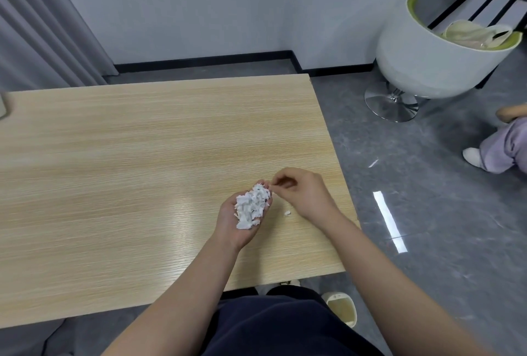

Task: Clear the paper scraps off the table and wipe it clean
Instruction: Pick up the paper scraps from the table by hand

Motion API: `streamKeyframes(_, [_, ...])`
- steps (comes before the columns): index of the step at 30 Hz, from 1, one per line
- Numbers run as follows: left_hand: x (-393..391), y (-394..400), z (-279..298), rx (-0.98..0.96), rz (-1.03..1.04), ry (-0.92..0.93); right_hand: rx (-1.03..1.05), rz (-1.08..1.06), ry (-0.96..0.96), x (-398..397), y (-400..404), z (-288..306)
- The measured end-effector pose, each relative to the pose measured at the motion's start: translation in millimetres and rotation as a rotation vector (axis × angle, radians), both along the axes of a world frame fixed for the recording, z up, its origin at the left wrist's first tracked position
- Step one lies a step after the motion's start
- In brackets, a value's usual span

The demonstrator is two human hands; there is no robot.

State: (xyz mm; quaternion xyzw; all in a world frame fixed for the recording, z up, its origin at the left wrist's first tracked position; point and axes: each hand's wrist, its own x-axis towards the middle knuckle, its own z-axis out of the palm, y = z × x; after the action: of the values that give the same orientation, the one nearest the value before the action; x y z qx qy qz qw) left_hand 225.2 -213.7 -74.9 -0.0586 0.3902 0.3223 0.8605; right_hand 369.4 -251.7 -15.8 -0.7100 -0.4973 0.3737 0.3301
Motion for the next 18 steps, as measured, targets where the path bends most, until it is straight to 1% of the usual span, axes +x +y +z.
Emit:
streamKeyframes(1, [1, 0, 0, 0.011, -0.014, 0.035, 0.016, 0.059, 0.016, -11, -1, 6])
streamKeyframes(3, [2, 0, -3, -0.023, -0.023, 0.082, 0.047, 0.186, -0.015, -29, -4, 12])
streamKeyframes(5, [2, -1, -2, -0.028, -0.024, 0.029, 0.052, 0.273, -0.076, -42, -7, 7])
streamKeyframes(8, [5, -5, 3, 0.019, -0.029, -0.078, 0.012, 0.336, -0.174, -53, -9, -5])
streamKeyframes(11, [7, -10, 7, 0.061, -0.012, -0.101, -0.012, 0.383, -0.234, -54, -9, -9])
streamKeyframes(14, [5, -10, 5, 0.038, -0.026, -0.041, 0.006, 0.371, -0.189, -51, -10, -3])
streamKeyframes(16, [5, -8, 7, 0.067, -0.062, -0.04, 0.027, 0.3, -0.092, -42, -9, 2])
streamKeyframes(18, [5, -8, 13, 0.092, -0.081, 0.012, 0.065, 0.212, -0.019, -29, -8, 3])
